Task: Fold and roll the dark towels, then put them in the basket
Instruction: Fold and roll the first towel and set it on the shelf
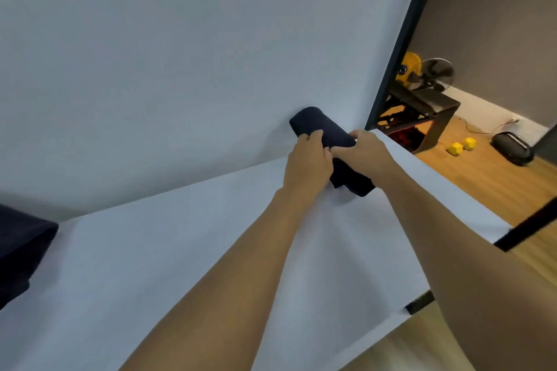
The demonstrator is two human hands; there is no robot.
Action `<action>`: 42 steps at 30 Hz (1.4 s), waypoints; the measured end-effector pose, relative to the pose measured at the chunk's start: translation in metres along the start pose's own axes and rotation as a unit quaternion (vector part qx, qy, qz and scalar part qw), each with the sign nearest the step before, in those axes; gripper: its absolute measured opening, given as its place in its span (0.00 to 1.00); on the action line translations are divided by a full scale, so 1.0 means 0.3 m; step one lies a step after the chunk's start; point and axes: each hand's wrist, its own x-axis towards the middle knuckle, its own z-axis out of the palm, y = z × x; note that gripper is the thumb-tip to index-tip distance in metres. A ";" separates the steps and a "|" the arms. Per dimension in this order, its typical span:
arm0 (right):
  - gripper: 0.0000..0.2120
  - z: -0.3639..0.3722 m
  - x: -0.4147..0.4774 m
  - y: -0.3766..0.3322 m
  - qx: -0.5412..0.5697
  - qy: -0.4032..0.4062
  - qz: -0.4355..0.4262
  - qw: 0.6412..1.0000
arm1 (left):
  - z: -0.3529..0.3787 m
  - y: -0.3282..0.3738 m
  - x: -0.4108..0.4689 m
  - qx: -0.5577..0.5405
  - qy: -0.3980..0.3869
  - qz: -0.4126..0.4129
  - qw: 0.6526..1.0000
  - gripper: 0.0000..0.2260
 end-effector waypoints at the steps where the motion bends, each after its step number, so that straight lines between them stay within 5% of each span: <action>1: 0.17 -0.020 0.024 0.031 -0.019 0.017 0.015 1.000 | 0.044 0.020 0.016 -0.012 -0.022 0.002 1.000 0.17; 6: 0.20 -0.059 0.113 0.146 -0.086 0.063 0.047 0.993 | 0.203 0.064 0.085 0.029 -0.139 0.010 0.990 0.21; 9: 0.24 -0.028 0.135 0.167 -0.133 0.081 0.044 0.987 | 0.254 0.049 0.111 0.072 -0.146 0.005 0.987 0.27; 16: 0.38 -0.030 0.127 0.127 -0.240 0.050 0.054 0.968 | 0.216 0.032 0.093 0.070 -0.143 -0.006 0.987 0.23; 21: 0.36 -0.034 0.091 0.053 -0.242 0.054 0.030 0.968 | 0.099 0.042 0.052 -0.004 -0.134 -0.032 0.990 0.11; 28: 0.28 -0.025 0.049 0.031 -0.274 0.032 0.008 0.961 | -0.067 0.022 -0.050 0.000 -0.151 -0.039 0.988 0.22; 35: 0.25 0.045 -0.008 0.030 -0.359 0.057 -0.048 0.930 | 0.012 0.050 -0.070 -0.005 -0.183 -0.052 0.982 0.13; 42: 0.32 0.033 -0.010 0.088 -0.368 0.024 -0.071 0.927 | 0.132 0.087 -0.034 0.104 -0.212 -0.045 0.971 0.29</action>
